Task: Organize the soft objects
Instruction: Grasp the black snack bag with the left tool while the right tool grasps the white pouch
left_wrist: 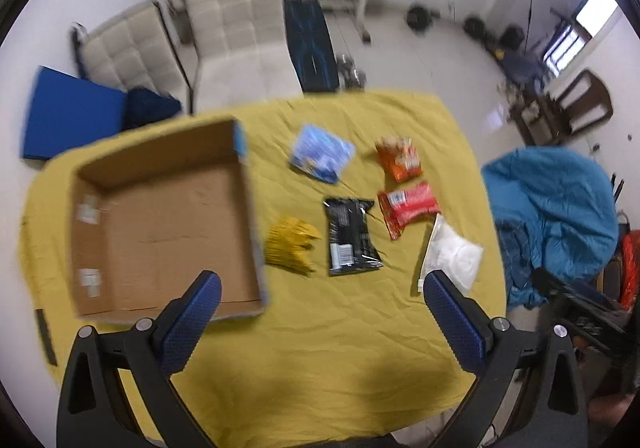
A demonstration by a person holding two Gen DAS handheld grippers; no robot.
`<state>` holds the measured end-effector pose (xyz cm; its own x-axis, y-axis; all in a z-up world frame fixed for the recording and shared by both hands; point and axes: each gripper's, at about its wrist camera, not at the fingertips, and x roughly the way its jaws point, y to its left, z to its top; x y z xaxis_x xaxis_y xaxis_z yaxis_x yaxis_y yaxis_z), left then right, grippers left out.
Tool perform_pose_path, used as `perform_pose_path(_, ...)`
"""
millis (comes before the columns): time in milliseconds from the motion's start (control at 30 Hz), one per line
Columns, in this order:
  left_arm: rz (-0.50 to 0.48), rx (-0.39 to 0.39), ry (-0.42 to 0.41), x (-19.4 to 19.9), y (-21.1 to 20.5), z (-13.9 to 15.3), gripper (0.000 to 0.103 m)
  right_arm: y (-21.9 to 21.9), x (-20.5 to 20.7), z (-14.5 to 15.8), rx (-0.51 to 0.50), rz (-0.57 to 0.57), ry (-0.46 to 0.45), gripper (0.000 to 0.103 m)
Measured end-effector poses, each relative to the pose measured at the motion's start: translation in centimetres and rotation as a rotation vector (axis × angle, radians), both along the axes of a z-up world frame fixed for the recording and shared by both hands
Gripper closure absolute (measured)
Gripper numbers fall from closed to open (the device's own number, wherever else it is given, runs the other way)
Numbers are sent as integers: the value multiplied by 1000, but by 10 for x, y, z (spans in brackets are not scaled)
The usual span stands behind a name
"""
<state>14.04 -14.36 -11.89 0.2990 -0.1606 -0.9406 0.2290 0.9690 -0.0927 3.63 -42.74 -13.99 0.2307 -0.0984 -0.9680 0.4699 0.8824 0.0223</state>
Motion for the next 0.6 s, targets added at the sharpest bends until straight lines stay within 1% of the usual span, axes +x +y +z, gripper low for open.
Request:
perform_pose_path(33, -9, 0, 32, 10, -11, -17, 0, -8, 11, -25, 11, -4, 36, 0)
perform_pose_path(100, -20, 40, 97, 32, -38, -56, 1, -24, 31, -77, 47, -15, 119, 0)
perform_pose_path(133, -30, 58, 135, 43, -51, -78, 2, -31, 40, -100, 67, -23, 143, 0)
perform_pose_path(167, -34, 72, 156, 51, -60, -95, 3, -38, 48, -123, 79, -35, 173, 0)
perform_pose_path(233, -44, 114, 221, 68, -79, -138, 5, -46, 58, -159, 117, -50, 214, 0)
perform_pose_path(267, -45, 122, 248, 73, -84, -152, 5, -47, 61, -174, 138, -58, 236, 0)
perform_pose_path(300, -43, 132, 284, 81, -88, -170, 5, -49, 63, -184, 149, -62, 243, 0)
perform_pose_path(400, -38, 148, 363, 95, -97, -213, 5, -51, 65, -205, 185, -64, 245, 0)
perform_pose_path(433, -39, 168, 382, 100, -101, -227, 5, -51, 65, -211, 198, -62, 247, 0)
perform_pose_path(500, -40, 192, 416, 105, -104, -247, 5, -51, 70, -220, 216, -57, 253, 0)
perform_pose_path(567, -30, 217, 432, 110, -106, -262, 5, -51, 73, -226, 231, -49, 263, 0)
perform_pose_path(600, -38, 235, 414, 112, -110, -266, 5, -48, 73, -228, 233, -44, 271, 0)
